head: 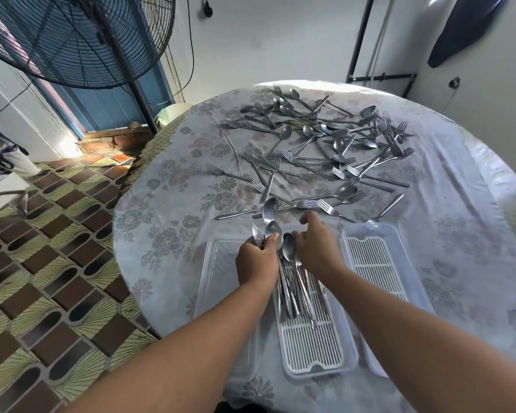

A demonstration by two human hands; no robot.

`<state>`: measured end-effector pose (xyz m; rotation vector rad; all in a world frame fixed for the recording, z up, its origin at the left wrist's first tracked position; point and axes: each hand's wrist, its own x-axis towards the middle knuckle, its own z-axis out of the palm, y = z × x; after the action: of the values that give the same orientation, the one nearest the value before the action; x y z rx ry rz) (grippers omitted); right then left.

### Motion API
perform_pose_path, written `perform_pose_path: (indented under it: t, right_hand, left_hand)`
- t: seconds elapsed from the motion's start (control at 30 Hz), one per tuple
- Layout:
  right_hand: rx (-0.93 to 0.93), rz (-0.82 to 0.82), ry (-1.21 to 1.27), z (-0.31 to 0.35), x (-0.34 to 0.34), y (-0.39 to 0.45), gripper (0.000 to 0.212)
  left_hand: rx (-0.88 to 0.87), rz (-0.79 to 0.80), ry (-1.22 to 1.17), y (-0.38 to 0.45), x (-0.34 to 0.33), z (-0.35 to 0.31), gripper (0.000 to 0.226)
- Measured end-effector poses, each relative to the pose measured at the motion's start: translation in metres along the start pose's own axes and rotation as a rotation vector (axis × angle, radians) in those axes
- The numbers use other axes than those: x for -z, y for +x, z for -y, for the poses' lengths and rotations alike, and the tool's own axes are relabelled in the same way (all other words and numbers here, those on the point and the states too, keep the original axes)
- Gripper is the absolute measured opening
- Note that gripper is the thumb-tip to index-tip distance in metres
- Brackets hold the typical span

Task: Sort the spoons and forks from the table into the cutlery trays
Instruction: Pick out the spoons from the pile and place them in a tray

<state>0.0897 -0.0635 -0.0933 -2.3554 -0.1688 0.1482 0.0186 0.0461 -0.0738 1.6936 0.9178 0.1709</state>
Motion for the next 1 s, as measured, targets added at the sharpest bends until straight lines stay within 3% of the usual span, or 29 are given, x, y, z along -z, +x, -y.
perform_pose_path:
  t: [0.07,0.2,0.3,0.47,0.57,0.73,1.0]
  right_hand:
    - [-0.052,0.055,0.177,0.001,-0.001,-0.004,0.024]
    - [-0.254,0.322,0.67,0.007,0.004,-0.021,0.031]
    - [-0.346,0.359,0.796,0.002,0.007,-0.031,0.023]
    - [-0.38,0.318,0.824,-0.003,0.002,-0.047,0.015]
    - [-0.389,0.183,0.692,-0.007,-0.006,-0.049,0.01]
    - [-0.454,-0.011,0.417,-0.008,-0.018,-0.048,0.011]
    - [-0.371,-0.027,0.315,0.0,-0.016,-0.047,0.017]
  left_hand:
    - [0.002,0.0,0.021,-0.003,-0.004,-0.002,0.038]
    - [0.019,0.052,0.076,-0.013,-0.013,-0.008,0.028]
    - [0.028,0.082,0.128,-0.018,-0.014,-0.007,0.027]
    - [0.062,0.093,0.166,-0.03,-0.013,-0.006,0.031]
    - [0.083,0.121,0.221,-0.034,-0.012,-0.005,0.042]
    - [0.109,0.159,0.35,-0.037,-0.009,-0.003,0.038]
    - [0.12,0.238,0.516,-0.029,-0.007,-0.021,0.064]
